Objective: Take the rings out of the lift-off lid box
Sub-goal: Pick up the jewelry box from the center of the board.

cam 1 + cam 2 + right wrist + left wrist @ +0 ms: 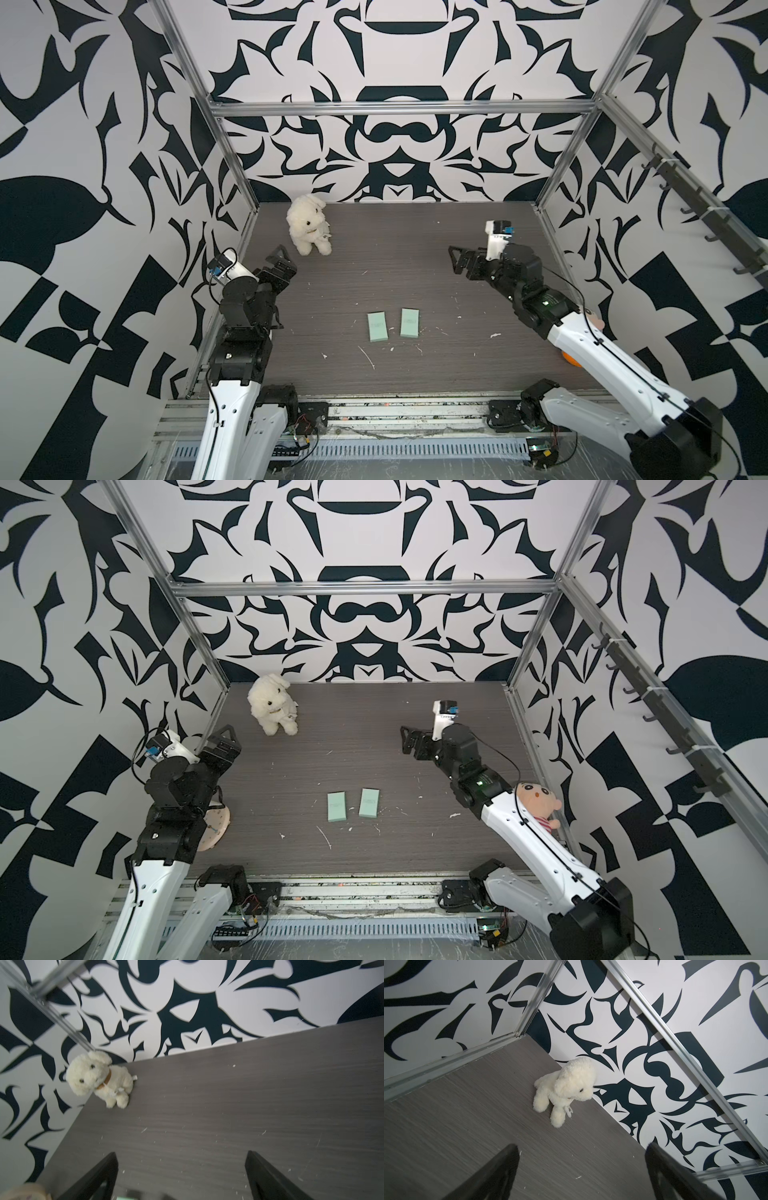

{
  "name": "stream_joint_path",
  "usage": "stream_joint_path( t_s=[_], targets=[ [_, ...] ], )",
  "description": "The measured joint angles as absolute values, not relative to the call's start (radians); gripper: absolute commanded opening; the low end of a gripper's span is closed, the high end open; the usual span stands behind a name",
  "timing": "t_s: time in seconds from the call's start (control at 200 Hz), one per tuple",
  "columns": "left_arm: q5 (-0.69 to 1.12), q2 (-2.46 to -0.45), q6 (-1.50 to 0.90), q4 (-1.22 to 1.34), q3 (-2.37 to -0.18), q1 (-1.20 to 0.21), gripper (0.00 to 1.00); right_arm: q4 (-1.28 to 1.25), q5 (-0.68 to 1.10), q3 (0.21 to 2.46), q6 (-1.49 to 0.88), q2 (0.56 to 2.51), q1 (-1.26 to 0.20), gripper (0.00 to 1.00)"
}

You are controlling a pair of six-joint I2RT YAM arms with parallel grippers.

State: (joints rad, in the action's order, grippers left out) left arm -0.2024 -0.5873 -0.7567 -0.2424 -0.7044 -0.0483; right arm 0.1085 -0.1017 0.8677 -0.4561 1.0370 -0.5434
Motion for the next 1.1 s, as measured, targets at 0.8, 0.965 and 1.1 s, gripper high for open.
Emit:
stream_joint_path(
  t_s=[0.8,0.965,1.1],
  targets=[
    [-0.485,-0.707,-0.775,-0.509,-0.611,-0.47,0.99,0.46,-0.551,0.985,-0.712,1.427,-1.14,0.92],
    [-0.579,-0.786,-0.789,-0.519,-0.611,-0.591,0.99,0.461,-0.505,0.989,-0.753,1.481,-1.14,0.89],
    [-0.628,-0.838,-0.797,-0.521,-0.612,-0.664,0.99,0.459,-0.449,1.008,-0.769,1.535,-1.14,0.87]
  ],
)
